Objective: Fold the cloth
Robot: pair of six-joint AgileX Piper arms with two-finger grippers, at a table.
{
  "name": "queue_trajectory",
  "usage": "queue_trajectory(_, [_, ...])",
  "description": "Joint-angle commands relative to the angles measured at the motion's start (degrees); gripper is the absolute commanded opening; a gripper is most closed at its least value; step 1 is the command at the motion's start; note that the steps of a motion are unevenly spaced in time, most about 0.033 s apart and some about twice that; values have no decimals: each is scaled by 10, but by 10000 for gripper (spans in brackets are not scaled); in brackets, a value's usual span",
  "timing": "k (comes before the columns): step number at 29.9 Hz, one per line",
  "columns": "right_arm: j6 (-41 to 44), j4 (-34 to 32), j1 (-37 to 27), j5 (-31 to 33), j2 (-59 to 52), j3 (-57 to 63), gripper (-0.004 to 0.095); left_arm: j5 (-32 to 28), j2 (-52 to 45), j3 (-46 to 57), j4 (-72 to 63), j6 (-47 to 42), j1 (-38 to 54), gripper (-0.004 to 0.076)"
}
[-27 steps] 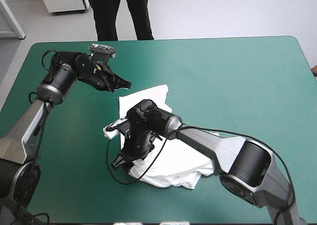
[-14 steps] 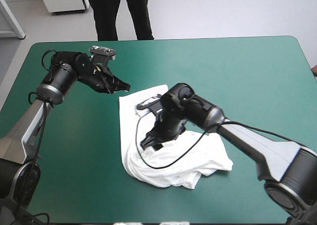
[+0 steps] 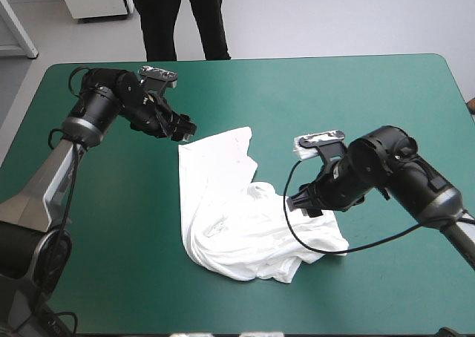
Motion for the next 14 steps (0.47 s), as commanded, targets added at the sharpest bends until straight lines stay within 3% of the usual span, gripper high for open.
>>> queue_trajectory(1, [1, -1, -19, 5, -38, 9, 542, 15, 15, -48, 9, -32, 1, 564])
queue_trajectory(7, [13, -50, -41, 6, -70, 46, 532, 49, 66, -66, 6, -33, 1, 564])
queue_trajectory(14, [15, -46, -96, 6, -116, 94, 521, 12, 111, -68, 8, -40, 1, 563])
